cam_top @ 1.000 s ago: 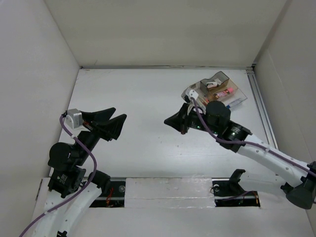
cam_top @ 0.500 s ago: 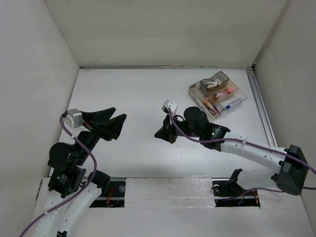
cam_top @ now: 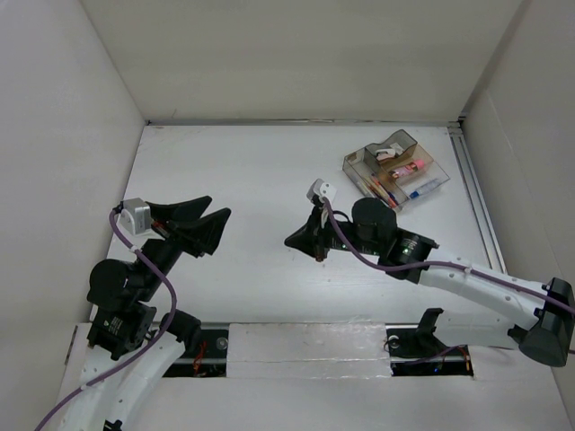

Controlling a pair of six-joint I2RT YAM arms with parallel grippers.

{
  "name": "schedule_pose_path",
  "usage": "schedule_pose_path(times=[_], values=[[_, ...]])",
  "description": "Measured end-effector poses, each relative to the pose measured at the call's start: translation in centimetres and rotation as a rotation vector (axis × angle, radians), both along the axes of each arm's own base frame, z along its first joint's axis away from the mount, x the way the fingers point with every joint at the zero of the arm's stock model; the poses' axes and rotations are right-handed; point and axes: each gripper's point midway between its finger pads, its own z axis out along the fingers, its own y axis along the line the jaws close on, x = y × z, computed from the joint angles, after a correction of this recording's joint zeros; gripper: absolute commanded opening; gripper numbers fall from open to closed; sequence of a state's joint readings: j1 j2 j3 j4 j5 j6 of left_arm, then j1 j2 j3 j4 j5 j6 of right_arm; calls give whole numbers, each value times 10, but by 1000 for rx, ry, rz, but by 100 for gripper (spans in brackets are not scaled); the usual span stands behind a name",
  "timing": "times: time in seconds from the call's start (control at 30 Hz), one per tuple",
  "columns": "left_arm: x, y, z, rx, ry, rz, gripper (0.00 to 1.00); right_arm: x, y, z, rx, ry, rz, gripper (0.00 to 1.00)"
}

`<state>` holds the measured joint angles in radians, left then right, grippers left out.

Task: Organize the desk

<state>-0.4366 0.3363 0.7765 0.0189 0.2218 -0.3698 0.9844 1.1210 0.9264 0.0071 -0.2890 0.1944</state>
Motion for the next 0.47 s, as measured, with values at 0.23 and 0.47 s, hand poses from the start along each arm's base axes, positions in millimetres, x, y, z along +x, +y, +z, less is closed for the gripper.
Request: schedule_pose_path(times=[0.23, 0.47], values=[[-1, -2, 0, 7, -4, -11, 56, 4, -1, 0, -3, -6, -26, 2], [-2, -2, 0, 9, -6, -14, 55, 7, -2, -3, -10, -6, -47, 2]])
